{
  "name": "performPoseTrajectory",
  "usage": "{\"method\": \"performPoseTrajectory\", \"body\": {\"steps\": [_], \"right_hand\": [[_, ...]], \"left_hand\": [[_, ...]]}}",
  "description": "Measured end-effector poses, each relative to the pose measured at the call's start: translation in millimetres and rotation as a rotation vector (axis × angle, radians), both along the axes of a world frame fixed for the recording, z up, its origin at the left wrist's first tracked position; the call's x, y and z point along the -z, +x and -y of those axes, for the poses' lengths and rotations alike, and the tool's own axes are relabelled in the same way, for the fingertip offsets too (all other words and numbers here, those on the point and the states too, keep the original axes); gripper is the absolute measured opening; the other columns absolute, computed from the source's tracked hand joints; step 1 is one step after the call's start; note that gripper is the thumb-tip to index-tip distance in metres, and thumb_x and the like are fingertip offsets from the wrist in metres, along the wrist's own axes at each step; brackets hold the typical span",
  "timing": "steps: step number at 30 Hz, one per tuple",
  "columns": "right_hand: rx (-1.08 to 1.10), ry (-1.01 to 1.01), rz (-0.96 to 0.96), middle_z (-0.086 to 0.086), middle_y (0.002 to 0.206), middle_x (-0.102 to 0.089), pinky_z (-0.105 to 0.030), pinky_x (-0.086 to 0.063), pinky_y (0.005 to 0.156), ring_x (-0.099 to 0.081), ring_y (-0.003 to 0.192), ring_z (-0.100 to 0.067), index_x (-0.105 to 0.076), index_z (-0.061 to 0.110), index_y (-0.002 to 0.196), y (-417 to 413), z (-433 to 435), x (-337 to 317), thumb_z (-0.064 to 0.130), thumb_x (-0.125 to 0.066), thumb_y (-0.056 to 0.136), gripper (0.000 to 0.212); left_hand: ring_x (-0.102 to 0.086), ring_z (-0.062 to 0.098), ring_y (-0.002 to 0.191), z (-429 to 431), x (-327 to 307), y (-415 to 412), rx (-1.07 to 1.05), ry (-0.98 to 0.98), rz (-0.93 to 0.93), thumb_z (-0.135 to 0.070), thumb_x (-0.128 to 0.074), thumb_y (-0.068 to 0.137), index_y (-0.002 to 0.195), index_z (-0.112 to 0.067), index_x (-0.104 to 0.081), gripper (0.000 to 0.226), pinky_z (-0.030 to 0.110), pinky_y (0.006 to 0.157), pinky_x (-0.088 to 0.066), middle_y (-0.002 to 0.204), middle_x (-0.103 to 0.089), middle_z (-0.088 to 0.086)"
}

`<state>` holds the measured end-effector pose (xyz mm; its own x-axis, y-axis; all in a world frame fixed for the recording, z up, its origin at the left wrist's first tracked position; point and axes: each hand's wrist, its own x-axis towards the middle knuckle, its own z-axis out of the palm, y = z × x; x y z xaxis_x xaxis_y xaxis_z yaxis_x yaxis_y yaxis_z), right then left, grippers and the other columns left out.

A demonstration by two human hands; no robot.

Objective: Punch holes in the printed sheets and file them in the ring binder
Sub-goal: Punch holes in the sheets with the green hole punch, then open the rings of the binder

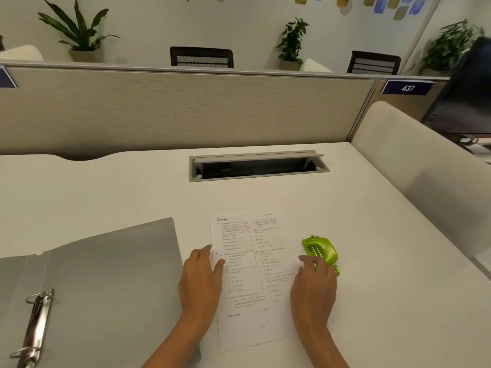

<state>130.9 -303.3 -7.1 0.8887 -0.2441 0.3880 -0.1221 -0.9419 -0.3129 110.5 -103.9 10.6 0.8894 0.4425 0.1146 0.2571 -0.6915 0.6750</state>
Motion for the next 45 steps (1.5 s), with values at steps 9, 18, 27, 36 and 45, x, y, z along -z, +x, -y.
{"method": "performPoseTrajectory", "body": {"steps": [9,18,27,36,45], "right_hand": [[-0.397,-0.017,-0.094,-0.001,0.156,-0.029,-0.027,-0.003,0.12,-0.012,0.146,-0.013,-0.033,0.016,0.148,4.3,-22.1,20.9,0.044,-0.028,0.098,0.057],[-0.356,-0.009,-0.232,-0.005,0.156,-0.029,-0.025,0.001,0.118,-0.026,0.144,-0.018,-0.031,0.011,0.149,0.0,-21.3,26.0,0.05,-0.013,0.098,0.067],[-0.372,0.233,-0.222,0.005,0.16,-0.017,-0.021,0.001,0.117,-0.005,0.148,-0.008,-0.021,0.019,0.152,-5.3,-25.6,7.4,0.063,-0.012,0.091,0.076],[-0.545,0.314,-0.046,0.005,0.149,-0.042,-0.018,-0.017,0.111,-0.031,0.142,-0.013,-0.047,0.025,0.136,-42.4,-85.4,-48.7,0.032,-0.048,0.097,0.04],[-0.868,0.445,-0.115,0.015,0.12,-0.055,0.004,-0.026,0.093,-0.047,0.111,0.004,-0.055,0.025,0.121,-97.6,-173.1,-52.6,0.025,-0.05,0.096,0.026]], "left_hand": [[-0.016,0.02,0.146,26.4,36.8,0.5,0.233,0.297,0.024,-0.053,-0.024,0.094,0.151,-0.019,-0.024,0.066,0.039,0.12,0.002,0.159,-0.017,-0.001],[-0.022,0.021,0.145,23.3,52.7,-6.5,0.274,0.391,-0.092,-0.052,-0.015,0.096,0.149,-0.01,-0.025,0.069,0.047,0.116,-0.012,0.158,-0.024,0.006],[0.009,0.006,0.147,19.8,27.0,-12.6,0.296,0.133,0.089,-0.052,-0.017,0.094,0.15,-0.021,-0.02,0.064,0.028,0.119,0.01,0.16,-0.004,-0.007],[-0.041,0.004,0.127,-36.2,-19.4,-64.2,0.153,0.058,0.328,-0.033,-0.036,0.098,0.116,-0.027,-0.059,0.029,0.016,0.107,-0.024,0.14,-0.047,-0.01],[-0.047,0.014,0.122,-135.8,-7.0,-167.2,-0.213,-0.037,0.32,-0.006,-0.048,0.095,0.104,-0.026,-0.059,0.025,0.028,0.099,-0.034,0.129,-0.052,-0.005]]}}
